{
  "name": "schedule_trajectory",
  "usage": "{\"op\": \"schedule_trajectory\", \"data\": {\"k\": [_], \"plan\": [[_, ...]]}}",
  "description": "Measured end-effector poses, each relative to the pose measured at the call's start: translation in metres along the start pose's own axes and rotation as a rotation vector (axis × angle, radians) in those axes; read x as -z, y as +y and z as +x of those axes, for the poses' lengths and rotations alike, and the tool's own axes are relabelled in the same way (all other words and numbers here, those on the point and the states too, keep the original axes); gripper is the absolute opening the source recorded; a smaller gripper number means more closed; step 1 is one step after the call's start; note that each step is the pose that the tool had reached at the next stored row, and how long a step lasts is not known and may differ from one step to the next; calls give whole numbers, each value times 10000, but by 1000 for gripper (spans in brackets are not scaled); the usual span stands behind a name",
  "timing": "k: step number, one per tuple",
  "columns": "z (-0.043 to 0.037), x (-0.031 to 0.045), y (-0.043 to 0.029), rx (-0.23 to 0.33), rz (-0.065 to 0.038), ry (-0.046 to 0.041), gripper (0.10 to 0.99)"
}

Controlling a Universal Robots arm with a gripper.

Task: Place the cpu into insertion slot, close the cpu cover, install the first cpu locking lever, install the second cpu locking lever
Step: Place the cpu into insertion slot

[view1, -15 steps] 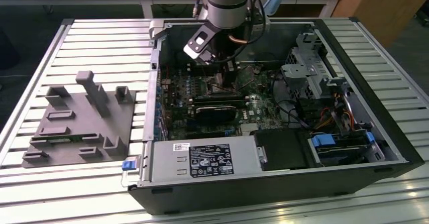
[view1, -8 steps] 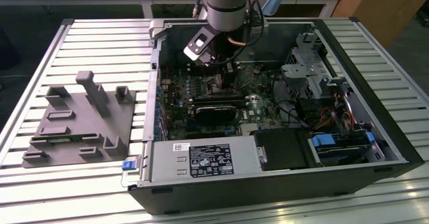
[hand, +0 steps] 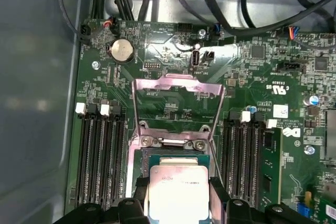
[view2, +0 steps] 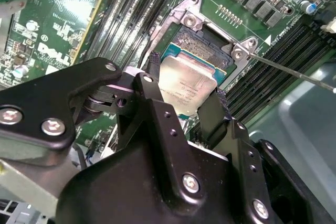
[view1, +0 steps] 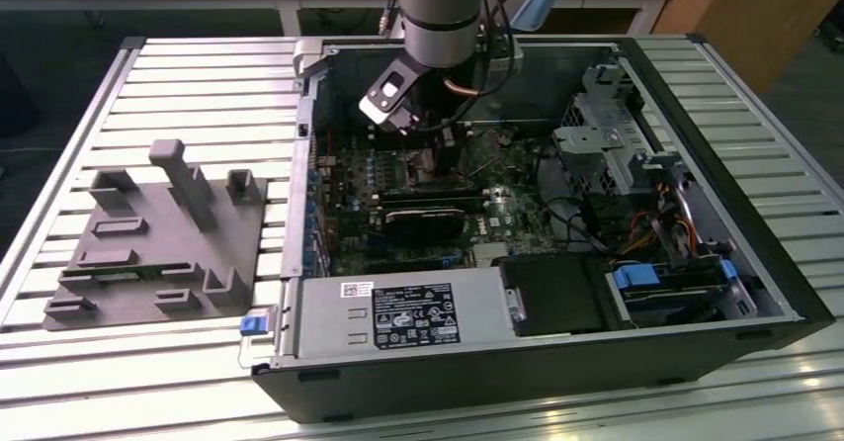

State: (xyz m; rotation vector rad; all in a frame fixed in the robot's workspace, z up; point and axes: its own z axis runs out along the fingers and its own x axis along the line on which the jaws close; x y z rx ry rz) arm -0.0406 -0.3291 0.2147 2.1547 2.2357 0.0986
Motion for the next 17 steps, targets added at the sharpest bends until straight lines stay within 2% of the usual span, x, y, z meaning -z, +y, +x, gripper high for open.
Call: {"op": "schedule_trajectory", "data": {"k": [5, 11, 17], "plan": [[7, -63, -12, -58, -2, -2, 541], [17, -115, -19, -437, -8, -31, 541], [34, -156, -38, -585, -11, -40, 541]]}}
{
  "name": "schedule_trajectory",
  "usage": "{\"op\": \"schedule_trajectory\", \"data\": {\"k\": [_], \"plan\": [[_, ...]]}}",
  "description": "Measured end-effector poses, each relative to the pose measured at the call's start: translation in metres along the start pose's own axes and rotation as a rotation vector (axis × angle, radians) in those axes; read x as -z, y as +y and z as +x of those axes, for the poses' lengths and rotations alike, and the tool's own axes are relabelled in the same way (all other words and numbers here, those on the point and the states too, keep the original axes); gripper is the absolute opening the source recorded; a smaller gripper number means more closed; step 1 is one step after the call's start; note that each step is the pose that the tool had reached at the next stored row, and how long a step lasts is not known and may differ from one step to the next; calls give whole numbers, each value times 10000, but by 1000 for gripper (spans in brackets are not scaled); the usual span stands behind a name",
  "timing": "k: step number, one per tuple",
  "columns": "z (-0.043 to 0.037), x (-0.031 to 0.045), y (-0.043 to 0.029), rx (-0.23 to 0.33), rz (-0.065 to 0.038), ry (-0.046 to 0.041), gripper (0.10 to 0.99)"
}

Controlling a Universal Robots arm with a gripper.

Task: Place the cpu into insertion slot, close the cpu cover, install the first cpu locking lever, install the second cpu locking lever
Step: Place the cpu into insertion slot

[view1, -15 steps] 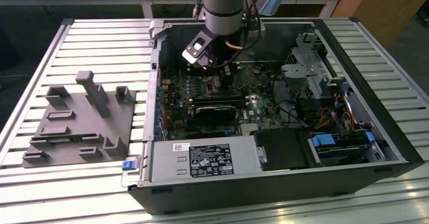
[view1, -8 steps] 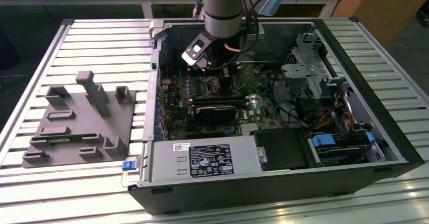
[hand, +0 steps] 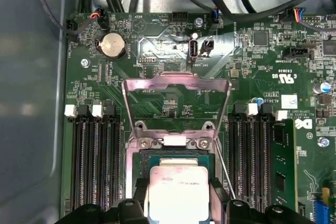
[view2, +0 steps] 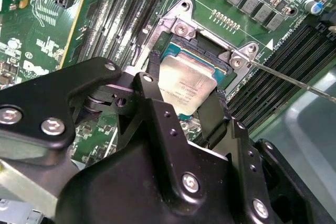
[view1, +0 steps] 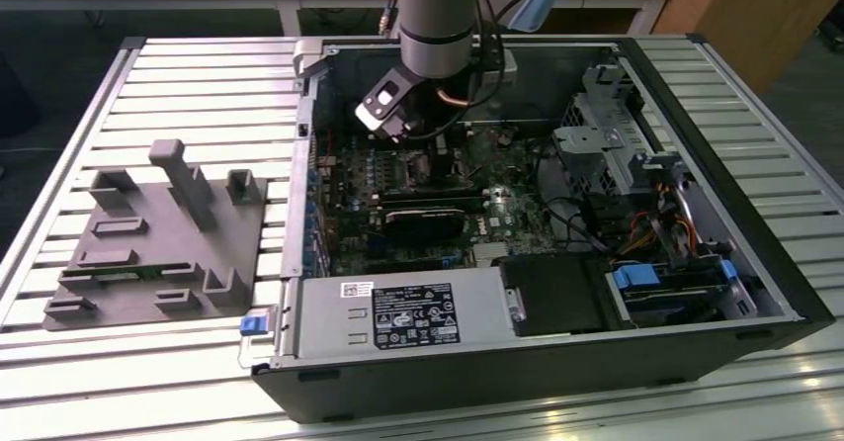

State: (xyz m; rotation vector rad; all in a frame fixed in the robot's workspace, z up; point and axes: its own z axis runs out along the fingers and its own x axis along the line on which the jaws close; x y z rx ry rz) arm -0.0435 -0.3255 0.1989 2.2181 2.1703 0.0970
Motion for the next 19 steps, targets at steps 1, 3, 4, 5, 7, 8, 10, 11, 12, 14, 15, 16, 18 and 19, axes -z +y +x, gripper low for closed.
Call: {"op": "schedule_trajectory", "data": {"k": [1, 3, 4, 5, 7, 8, 10, 11, 12, 14, 15, 16, 18, 19], "plan": [[5, -6, -2, -16, 0, -2, 541], [20, -17, -5, -36, 0, -4, 541], [26, -22, -6, -40, -1, -4, 541], [33, -27, -6, -42, -1, -3, 541], [45, -37, -7, -43, -1, -3, 541], [48, -41, -8, -43, 0, -4, 541], [52, -51, -8, -42, 0, -4, 541], [51, -53, -9, -42, 1, -6, 541], [51, -55, -9, -42, 2, -7, 541], [51, -59, -9, -43, 0, -8, 541], [52, -60, -9, -44, 1, -6, 541], [52, -60, -9, -43, 0, -5, 541], [52, -61, -9, -44, -1, -4, 541], [52, -61, -9, -43, 0, -4, 541]]}}
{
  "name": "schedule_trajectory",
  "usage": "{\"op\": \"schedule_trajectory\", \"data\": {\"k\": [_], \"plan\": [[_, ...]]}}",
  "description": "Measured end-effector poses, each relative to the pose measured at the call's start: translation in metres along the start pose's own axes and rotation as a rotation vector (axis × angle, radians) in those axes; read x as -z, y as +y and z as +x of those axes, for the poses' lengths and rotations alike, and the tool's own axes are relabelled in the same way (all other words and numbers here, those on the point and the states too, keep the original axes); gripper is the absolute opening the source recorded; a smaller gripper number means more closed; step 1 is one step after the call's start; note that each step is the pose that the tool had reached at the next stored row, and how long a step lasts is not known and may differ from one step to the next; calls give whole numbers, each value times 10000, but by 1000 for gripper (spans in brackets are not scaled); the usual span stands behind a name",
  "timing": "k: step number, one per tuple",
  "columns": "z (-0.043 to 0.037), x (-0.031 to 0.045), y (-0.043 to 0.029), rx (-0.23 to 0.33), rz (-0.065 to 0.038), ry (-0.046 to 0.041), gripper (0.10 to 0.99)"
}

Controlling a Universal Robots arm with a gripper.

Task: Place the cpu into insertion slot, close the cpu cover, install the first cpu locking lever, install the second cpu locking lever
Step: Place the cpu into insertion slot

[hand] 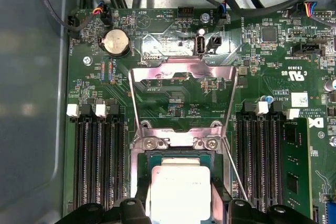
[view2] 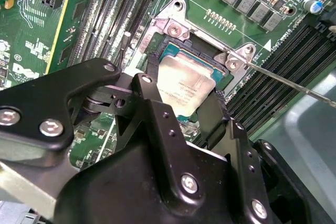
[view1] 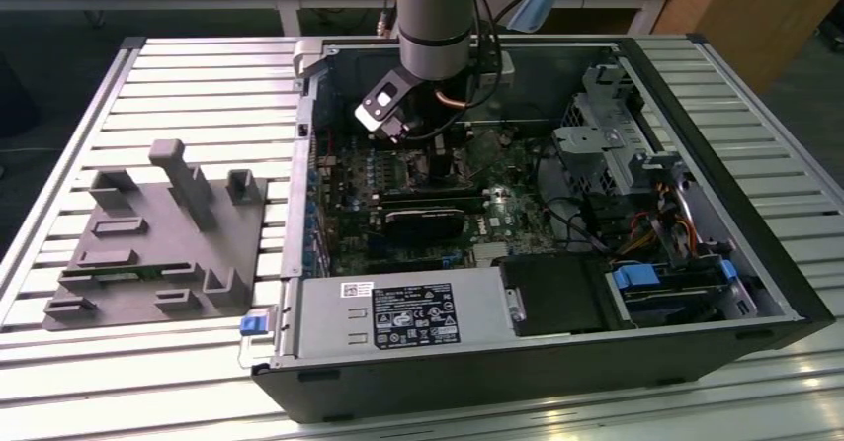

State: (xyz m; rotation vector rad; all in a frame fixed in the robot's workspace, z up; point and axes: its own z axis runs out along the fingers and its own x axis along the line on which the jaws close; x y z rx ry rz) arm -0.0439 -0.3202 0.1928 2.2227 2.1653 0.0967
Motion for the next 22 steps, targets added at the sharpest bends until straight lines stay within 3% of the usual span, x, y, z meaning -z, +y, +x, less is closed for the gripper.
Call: {"op": "schedule_trajectory", "data": {"k": [11, 12, 22], "plan": [[1, -5, 0, 0, -2, 3, 553], [0, -4, 0, 0, 0, 0, 616], [1, 18, 2, 0, -2, 2, 616]]}}
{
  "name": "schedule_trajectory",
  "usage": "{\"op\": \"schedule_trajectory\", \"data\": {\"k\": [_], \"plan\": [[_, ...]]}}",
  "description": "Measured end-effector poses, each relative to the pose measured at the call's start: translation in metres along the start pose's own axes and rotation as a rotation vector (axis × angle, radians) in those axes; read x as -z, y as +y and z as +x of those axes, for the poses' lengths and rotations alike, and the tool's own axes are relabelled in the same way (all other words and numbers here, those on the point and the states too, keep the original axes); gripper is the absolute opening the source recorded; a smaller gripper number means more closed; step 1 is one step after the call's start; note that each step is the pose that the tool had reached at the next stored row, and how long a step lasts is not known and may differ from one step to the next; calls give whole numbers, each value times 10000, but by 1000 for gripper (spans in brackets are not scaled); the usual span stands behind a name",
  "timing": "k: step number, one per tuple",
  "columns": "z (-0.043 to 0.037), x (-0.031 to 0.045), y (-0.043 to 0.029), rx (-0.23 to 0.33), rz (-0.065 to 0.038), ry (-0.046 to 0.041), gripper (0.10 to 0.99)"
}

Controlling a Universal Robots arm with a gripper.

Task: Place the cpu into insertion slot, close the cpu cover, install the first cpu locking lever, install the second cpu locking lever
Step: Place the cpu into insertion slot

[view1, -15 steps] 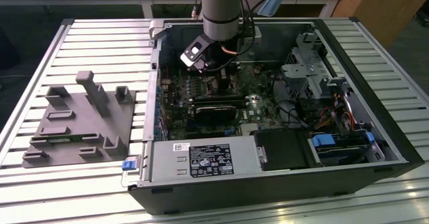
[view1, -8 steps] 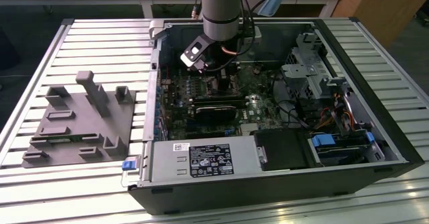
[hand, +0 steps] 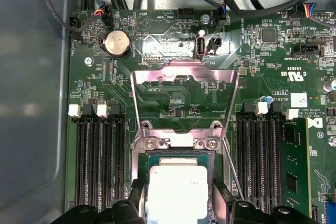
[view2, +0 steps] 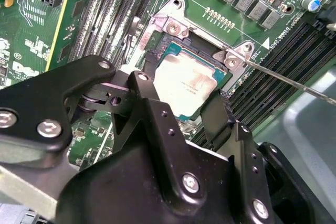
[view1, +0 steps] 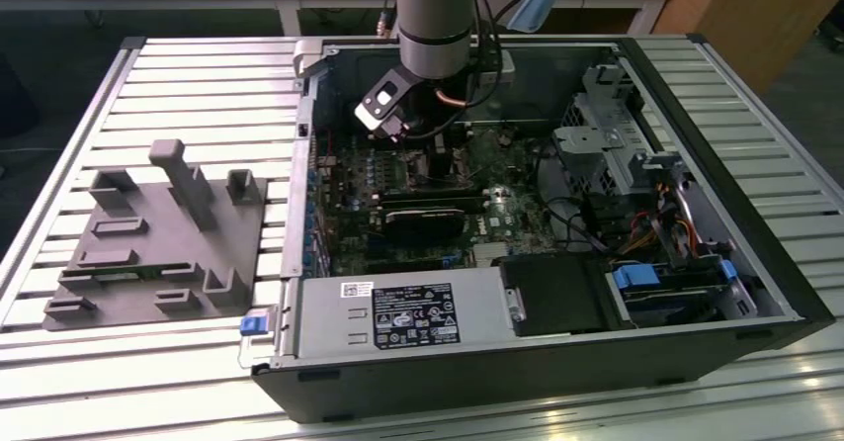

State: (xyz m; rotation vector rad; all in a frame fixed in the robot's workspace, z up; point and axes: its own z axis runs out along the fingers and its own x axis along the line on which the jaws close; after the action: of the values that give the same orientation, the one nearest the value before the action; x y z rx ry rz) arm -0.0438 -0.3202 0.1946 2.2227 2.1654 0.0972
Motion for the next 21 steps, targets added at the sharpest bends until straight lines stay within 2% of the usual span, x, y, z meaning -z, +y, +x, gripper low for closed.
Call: {"op": "schedule_trajectory", "data": {"k": [4, 5, 11, 16, 21], "plan": [[-1, 3, -1, 0, 4, -6, 600], [-1, 3, -1, 0, 4, -5, 537], [0, 4, 0, 0, 1, -2, 529], [1, 54, 4, 0, 2, -5, 529], [1, 53, 3, 4, 0, -66, 529]]}}
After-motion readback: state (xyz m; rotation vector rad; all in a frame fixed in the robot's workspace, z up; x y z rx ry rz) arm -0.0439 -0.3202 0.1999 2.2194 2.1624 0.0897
